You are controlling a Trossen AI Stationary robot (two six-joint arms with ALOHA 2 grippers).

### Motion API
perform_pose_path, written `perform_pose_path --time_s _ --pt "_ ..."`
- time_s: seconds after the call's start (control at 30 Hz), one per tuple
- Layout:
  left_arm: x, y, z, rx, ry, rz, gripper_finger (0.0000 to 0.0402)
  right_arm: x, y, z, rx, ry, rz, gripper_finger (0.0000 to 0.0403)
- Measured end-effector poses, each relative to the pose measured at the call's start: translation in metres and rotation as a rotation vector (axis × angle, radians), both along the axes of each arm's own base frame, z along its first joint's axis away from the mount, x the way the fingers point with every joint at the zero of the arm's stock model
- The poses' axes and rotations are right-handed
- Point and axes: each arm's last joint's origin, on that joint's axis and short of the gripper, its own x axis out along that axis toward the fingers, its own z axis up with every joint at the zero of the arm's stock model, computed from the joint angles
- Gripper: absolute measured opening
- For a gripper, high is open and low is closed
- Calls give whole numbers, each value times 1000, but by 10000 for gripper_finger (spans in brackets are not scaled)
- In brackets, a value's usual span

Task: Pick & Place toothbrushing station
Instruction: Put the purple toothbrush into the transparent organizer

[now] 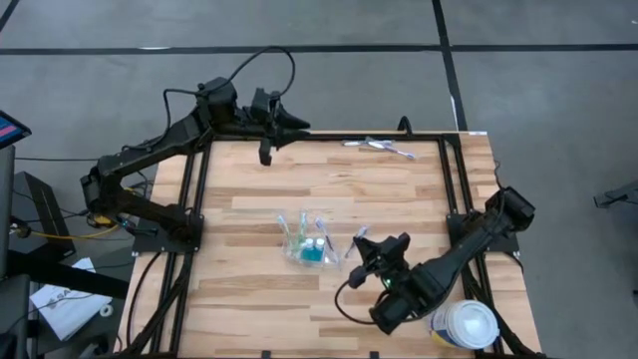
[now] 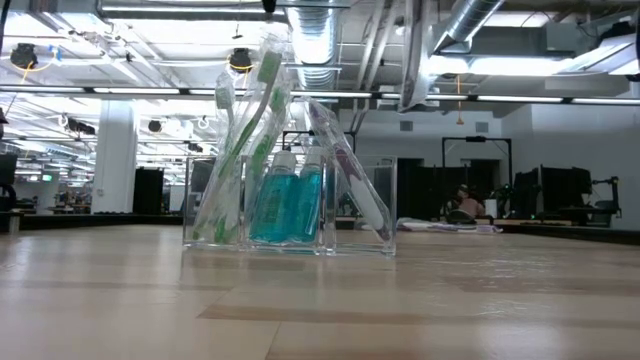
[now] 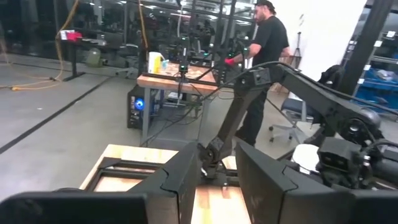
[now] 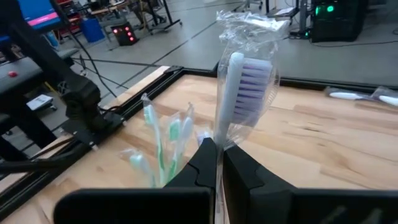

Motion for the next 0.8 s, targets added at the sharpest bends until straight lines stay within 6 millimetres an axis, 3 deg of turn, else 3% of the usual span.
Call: perform_pose_path --time_s 0.47,0.8 --pt "-4 10 0 33 0 56 106 18 -21 -2 6 -8 -69 0" --pt "-4 10 0 47 0 55 106 36 -26 -36 45 -13 -25 0"
